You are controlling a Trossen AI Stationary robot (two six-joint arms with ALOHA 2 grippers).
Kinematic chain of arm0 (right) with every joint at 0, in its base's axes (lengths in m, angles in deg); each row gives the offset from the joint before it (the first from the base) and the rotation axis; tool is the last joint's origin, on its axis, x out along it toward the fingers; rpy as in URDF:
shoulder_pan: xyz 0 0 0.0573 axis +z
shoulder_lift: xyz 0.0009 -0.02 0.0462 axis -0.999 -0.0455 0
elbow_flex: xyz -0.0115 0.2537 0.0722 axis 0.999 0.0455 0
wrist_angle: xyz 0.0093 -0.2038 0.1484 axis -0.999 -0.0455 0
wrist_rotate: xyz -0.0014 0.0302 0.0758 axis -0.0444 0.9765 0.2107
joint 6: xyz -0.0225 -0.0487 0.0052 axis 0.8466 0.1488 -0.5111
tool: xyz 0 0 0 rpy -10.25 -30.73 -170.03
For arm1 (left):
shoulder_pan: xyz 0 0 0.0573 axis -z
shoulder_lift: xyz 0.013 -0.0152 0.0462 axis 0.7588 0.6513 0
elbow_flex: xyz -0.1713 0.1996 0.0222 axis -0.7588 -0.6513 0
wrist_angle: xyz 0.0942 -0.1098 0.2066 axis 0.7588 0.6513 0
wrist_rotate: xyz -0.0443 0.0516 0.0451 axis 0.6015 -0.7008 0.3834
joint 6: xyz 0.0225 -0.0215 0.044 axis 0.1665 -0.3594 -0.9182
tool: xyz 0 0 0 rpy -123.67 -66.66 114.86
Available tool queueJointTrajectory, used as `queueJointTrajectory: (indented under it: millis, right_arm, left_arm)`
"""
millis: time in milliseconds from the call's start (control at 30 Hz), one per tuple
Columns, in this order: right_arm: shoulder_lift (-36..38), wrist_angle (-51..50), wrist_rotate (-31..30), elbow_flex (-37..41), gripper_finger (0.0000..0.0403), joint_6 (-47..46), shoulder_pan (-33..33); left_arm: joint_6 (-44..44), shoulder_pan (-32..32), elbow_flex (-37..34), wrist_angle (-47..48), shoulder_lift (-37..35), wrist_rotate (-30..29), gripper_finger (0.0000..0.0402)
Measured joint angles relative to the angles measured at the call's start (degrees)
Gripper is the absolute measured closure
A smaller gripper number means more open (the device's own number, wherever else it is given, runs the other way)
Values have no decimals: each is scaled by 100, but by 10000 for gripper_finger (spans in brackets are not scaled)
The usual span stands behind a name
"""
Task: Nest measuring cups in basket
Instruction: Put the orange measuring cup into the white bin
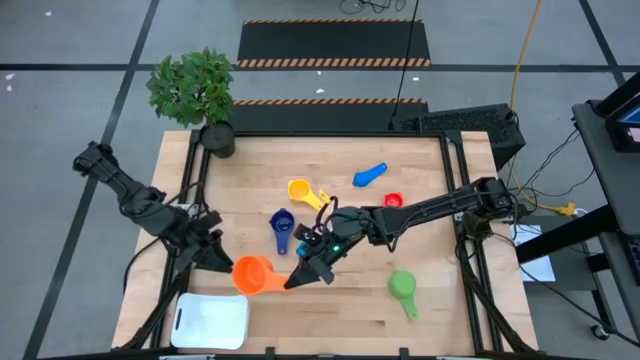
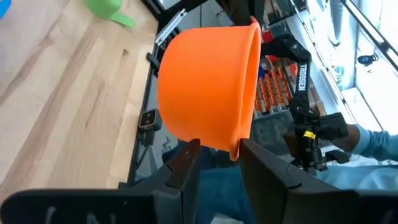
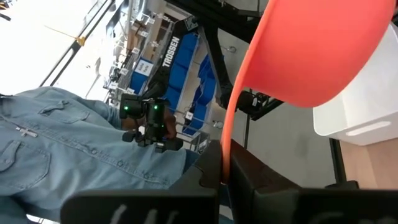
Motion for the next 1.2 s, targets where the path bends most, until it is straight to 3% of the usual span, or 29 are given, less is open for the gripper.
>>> queueJointTrajectory:
  millis: [500,1000,1100,1200]
  right_arm:
    - [0,-107,-37,0,403,69,35]
    - [0,-82,-179,0,403,146,7]
    - [0,-87,-177,0,403,146,7]
    - [0,-83,-179,0,403,147,7]
  left_arm:
    - [-259,-271,0,-258,13,525,288]
    - [-638,-271,0,-285,11,525,290]
    - [-738,-271,0,-277,11,538,312]
    - [-859,-271,0,-279,11,541,358]
